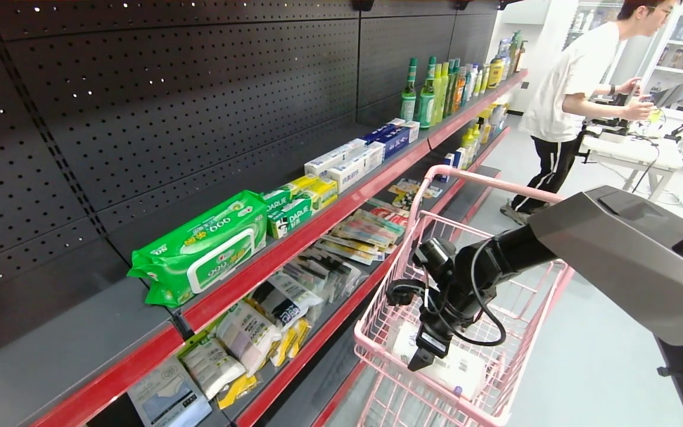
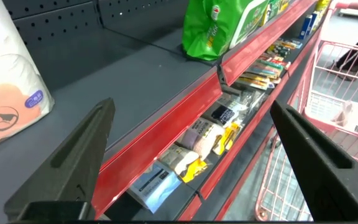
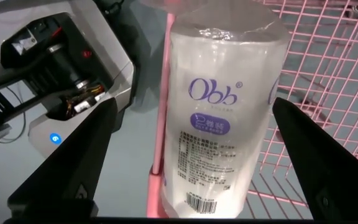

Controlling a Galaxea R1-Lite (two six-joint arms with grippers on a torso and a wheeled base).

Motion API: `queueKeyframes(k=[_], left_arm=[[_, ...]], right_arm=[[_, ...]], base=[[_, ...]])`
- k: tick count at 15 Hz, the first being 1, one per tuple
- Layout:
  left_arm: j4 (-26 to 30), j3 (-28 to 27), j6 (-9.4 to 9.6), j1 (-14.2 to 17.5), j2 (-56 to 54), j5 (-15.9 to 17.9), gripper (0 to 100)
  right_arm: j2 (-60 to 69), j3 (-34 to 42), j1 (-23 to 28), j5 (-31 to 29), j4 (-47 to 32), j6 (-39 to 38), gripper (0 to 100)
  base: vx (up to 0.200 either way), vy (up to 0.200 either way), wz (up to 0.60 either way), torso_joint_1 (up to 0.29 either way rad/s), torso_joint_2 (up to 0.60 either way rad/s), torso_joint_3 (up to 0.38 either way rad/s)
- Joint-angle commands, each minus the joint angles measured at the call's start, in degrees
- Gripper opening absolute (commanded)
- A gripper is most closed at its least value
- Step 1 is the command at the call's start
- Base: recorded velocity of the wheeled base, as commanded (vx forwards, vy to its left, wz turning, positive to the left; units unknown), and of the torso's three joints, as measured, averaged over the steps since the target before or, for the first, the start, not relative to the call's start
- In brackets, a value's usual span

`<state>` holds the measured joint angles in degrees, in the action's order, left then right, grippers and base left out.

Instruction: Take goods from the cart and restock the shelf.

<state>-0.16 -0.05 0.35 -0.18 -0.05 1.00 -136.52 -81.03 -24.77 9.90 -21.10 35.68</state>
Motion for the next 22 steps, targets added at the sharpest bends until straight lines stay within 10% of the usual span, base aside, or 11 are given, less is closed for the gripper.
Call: queueKeyframes(k=[1,22], left_arm=[[0.0,0.0,0.00,0.0,0.0,0.1,100],[0.0,0.0,0.00,0.0,0.0,0.1,100]], right_arm=[[-0.9,-0.3,0.0,0.0,0.0,0.0,100],[-8.8,-7.1,3.0,-0.1,0.0,0.1,100]], base=[[0.000,0.000,0.00,0.000,0.00,0.000],[0.000,0.000,0.00,0.000,0.00,0.000]])
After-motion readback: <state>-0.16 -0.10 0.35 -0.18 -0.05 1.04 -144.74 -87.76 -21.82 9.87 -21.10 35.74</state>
